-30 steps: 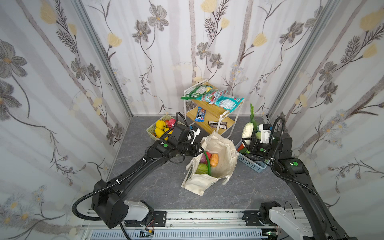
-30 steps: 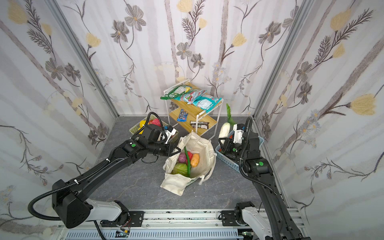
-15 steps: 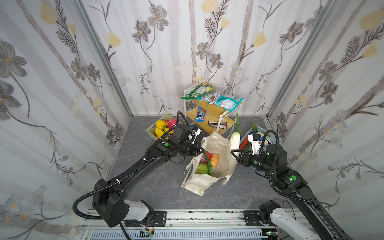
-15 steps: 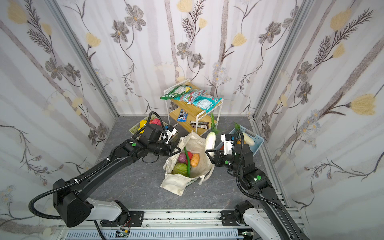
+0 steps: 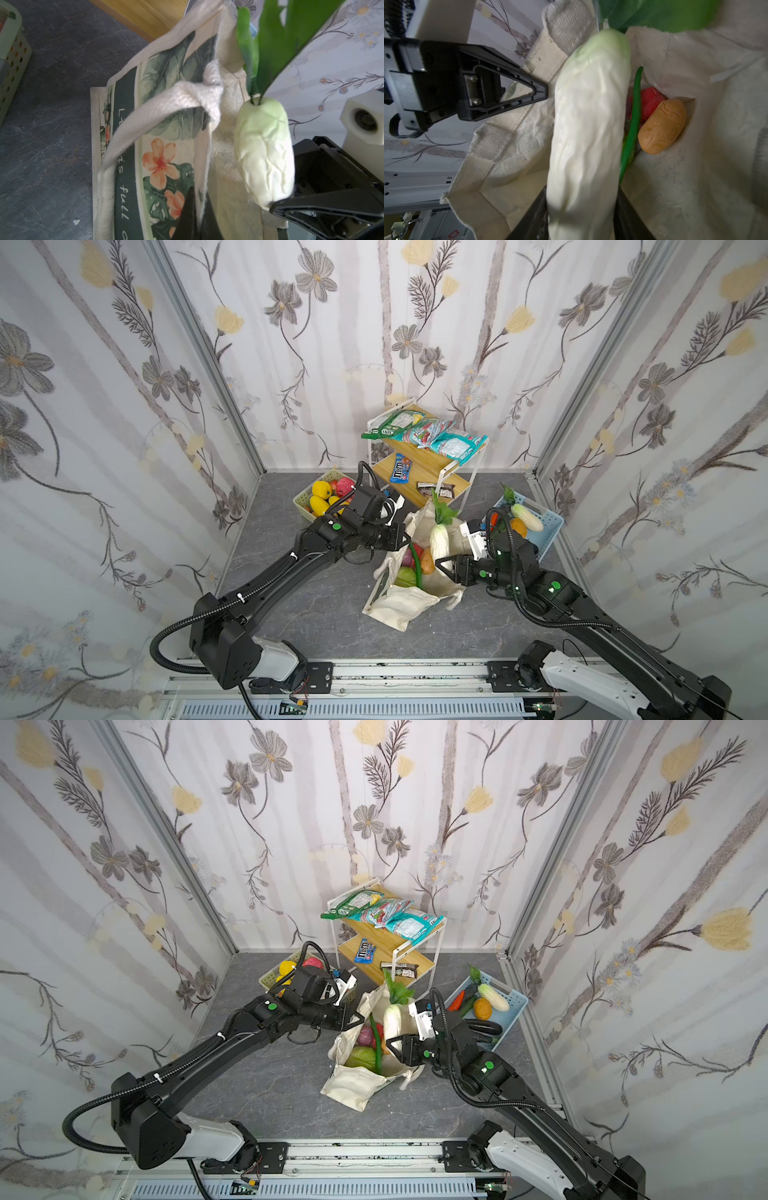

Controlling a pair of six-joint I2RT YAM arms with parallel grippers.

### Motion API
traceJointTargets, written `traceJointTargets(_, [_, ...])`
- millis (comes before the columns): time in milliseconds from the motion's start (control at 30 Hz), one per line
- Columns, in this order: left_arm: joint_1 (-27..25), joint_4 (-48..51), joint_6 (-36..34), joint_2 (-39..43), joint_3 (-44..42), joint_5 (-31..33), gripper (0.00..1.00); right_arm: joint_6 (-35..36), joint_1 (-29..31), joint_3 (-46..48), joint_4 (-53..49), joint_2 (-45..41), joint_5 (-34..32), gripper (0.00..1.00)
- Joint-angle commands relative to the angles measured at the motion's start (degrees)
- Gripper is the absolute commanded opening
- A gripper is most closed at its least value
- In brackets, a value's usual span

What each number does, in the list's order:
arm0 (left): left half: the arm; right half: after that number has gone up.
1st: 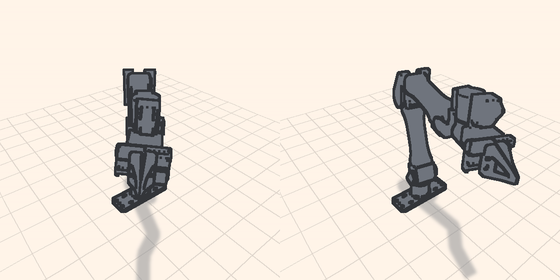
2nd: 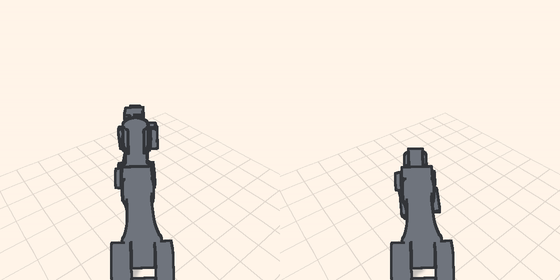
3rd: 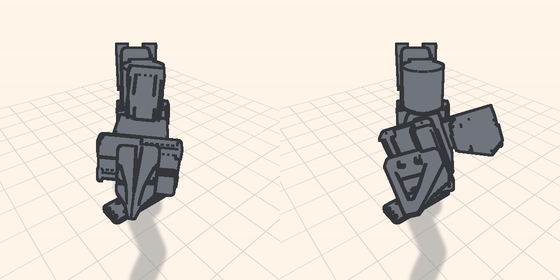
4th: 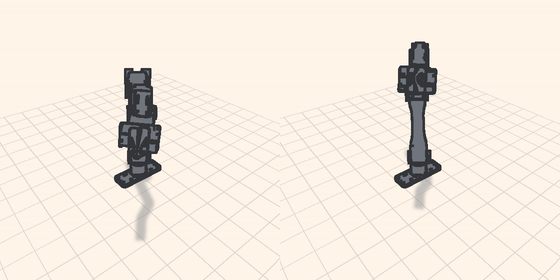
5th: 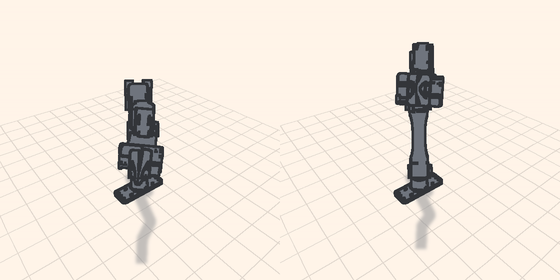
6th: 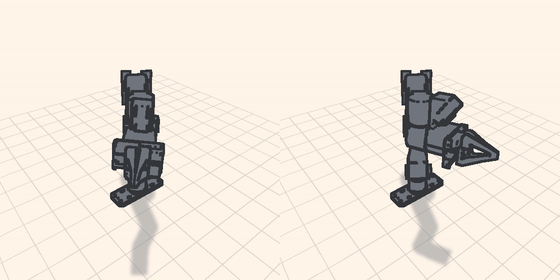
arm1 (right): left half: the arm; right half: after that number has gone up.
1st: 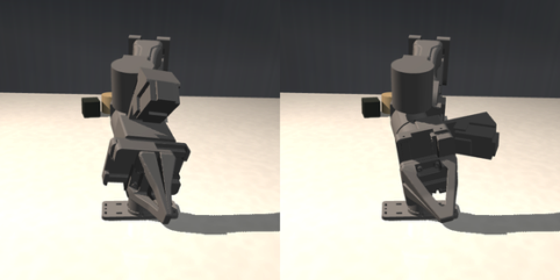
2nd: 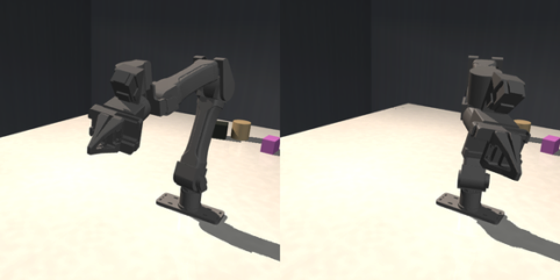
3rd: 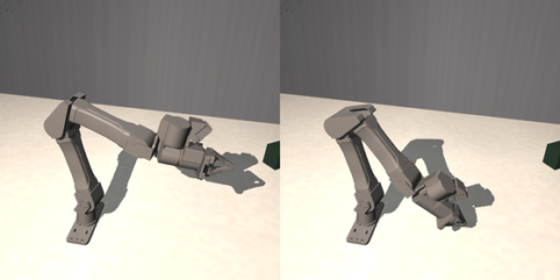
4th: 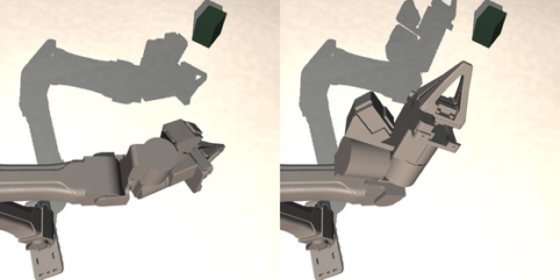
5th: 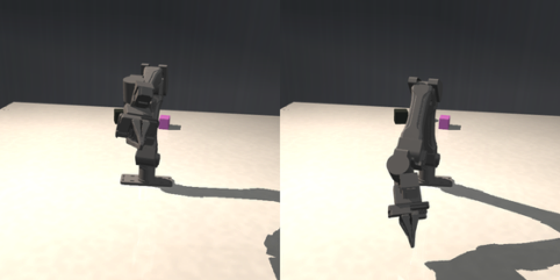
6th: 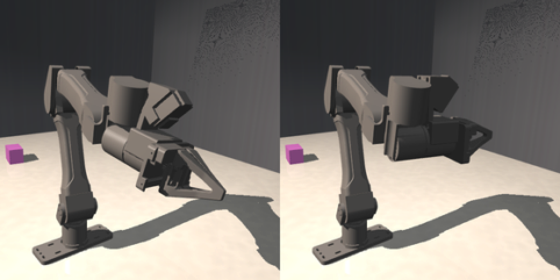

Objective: Place the food into the grocery bag and tie it
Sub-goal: 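Lift the white gourd with the right gripper and carry it toward the bag, then lower the white gourd into the bag held open by the left gripper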

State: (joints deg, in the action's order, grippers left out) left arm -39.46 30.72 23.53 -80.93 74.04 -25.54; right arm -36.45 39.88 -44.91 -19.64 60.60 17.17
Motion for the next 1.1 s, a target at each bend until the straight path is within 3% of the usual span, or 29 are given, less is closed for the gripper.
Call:
traceJointTargets(0, [0.0,-0.8,-0.9,0.0,0.8,-0.2,0.00,-0.4,0.8,0.6,4.7,2.0,0.0,0.45])
traceJointTargets(500, [-1.7,-3.4,-0.3,-0.7,0.1,-1.2,0.00,-1.9,2.6,5.7,11.6,12.6,3.4,0.45])
traceJointTargets(1067, [-3.8,-3.5,-1.5,0.4,-0.1,-4.7,0.00,-7.8,2.8,2.5,17.9,21.6,6.5,0.47])
